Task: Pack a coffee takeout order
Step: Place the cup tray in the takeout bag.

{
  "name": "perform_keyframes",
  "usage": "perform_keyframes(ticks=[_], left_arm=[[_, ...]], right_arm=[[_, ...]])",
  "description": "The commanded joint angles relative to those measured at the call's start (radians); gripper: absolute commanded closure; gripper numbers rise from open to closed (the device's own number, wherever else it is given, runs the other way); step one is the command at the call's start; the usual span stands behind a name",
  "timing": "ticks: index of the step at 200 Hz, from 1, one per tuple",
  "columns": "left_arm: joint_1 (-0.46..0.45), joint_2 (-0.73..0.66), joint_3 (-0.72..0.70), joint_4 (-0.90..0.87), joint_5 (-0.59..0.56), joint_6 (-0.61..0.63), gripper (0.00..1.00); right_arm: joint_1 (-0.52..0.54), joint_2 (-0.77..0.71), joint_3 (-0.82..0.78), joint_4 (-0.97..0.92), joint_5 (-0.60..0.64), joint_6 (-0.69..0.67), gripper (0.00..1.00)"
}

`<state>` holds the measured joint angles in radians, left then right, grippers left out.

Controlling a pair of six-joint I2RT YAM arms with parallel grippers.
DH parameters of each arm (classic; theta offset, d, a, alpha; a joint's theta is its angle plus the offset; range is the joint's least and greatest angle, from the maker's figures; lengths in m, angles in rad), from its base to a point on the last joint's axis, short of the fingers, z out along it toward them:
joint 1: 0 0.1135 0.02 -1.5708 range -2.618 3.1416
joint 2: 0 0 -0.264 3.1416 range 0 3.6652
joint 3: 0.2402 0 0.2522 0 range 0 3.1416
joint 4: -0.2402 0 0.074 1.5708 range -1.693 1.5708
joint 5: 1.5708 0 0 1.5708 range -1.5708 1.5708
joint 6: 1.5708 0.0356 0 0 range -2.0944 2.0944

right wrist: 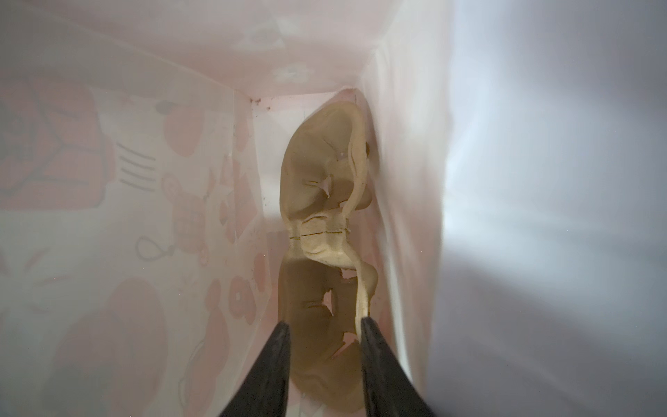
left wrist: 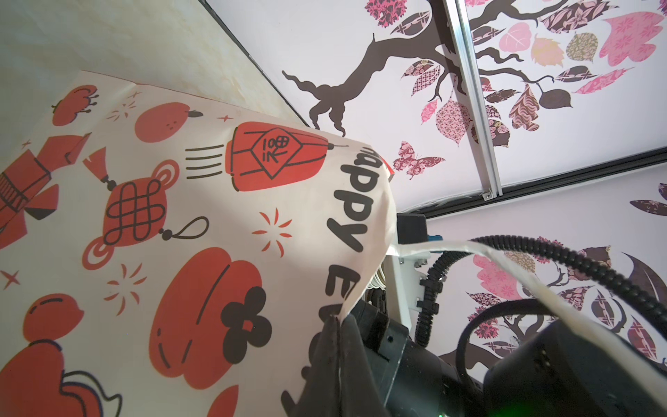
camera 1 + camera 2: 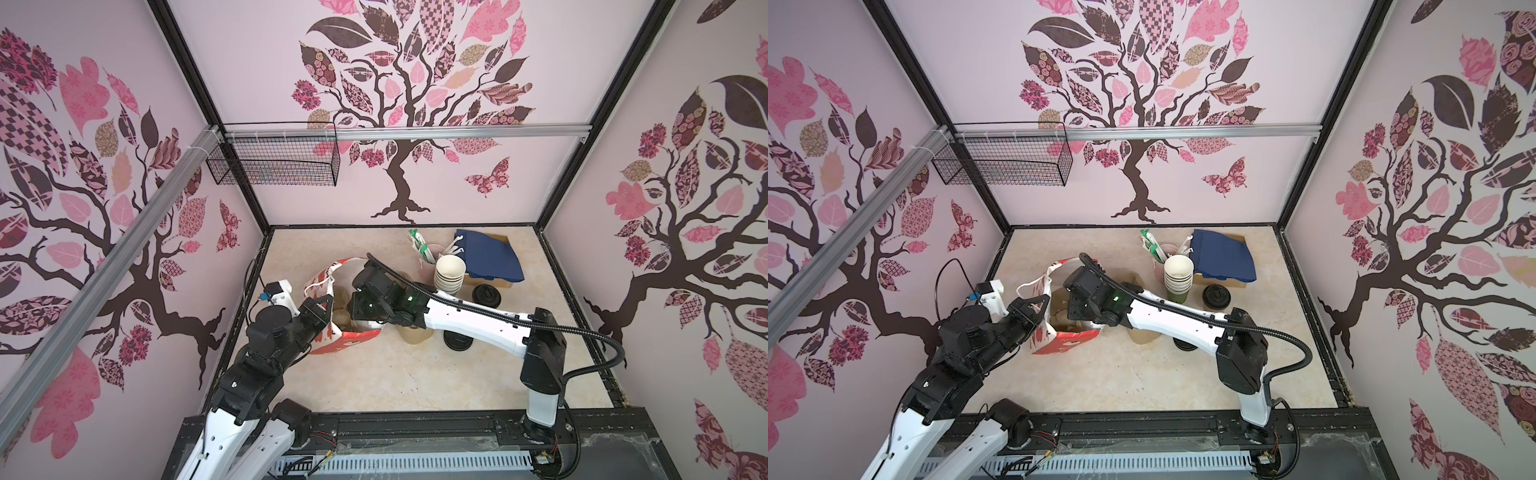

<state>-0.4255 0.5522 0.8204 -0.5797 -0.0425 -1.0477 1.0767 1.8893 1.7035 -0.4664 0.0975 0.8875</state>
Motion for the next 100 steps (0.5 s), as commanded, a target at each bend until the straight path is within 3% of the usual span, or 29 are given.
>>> perform_keyframes(ticks=[1,54,71,83,100], left_arm=[[-0.002,-0.009,-0.031,-0.007,-0.017,0.009,1.00],[-0.002,0.026,-0.013,-0.013,0.032,0.095,1.00],[-0.002,0.026,0.004,-0.024,0.035,0.134,1.00],[-0.002,0.027,0.014,-0.026,0.050,0.162,1.00],[-0.002,0.034,0.020,-0.021,0.079,0.190,1.00]], right_arm=[[-0.004,-0.129,0.037,-0.030,0.057,-0.065,0.61],[-0.003,-0.285,-0.034,0.012,0.028,-0.151,0.55],[-0.003,-0.332,-0.051,-0.030,0.082,-0.178,0.50],[-0.003,-0.381,-0.100,-0.043,0.149,-0.200,0.39],[-0.005,-0.443,-0.227,-0.006,0.225,-0.213,0.15]])
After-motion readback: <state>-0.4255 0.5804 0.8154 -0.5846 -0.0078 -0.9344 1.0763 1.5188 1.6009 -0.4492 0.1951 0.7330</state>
